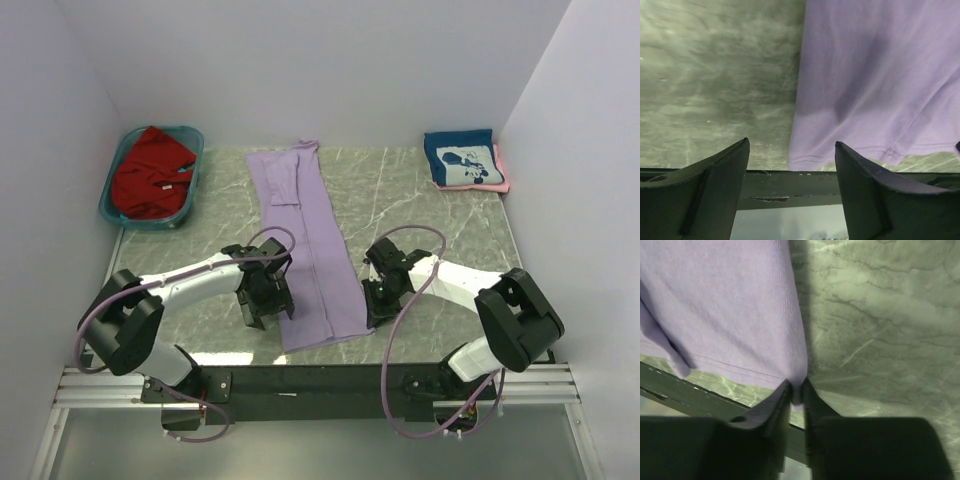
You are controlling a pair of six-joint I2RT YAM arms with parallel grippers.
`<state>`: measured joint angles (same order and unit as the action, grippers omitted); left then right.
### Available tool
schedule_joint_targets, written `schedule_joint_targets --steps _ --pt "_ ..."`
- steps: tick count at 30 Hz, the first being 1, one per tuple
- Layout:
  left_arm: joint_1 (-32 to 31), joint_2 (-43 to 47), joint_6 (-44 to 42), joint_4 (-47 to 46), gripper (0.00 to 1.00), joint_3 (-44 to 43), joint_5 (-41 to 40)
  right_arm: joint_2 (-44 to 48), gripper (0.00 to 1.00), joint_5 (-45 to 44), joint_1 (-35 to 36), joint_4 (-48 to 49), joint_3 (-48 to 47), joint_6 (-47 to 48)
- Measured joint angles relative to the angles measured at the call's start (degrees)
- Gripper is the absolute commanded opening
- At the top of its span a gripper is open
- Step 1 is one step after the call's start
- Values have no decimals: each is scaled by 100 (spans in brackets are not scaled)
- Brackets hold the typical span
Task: Fold and stack the t-shirts
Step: Fold the tshirt
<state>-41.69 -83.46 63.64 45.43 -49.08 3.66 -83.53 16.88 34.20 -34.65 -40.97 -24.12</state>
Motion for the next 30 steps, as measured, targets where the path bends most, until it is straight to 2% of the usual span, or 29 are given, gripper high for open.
schedule_joint_targets --steps 1,4,8,16,20,22,27,30 --pt "-24 -68 -7 -24 73 4 63 -37 10 20 7 -7 -15 11" --pt "-90 -203 -35 -83 68 37 247 -87 4 72 15 -7 -46 26" --pt "-162 -306 -87 -109 56 59 382 -109 4 76 24 -17 -72 42" --pt "-496 -691 -105 -131 52 61 621 -120 4 72 33 -70 -160 92" --pt "-511 -815 -146 -98 46 52 691 -129 4 70 33 -83 -190 103" --pt "-527 -876 -188 -55 38 20 710 -133 4 63 33 -83 -190 103" --pt "-551 -1056 -293 120 1 -90 813 -160 0 68 35 -81 -190 101" --pt "-570 -1082 -321 116 1 -116 866 -179 0 63 42 -107 -212 111"
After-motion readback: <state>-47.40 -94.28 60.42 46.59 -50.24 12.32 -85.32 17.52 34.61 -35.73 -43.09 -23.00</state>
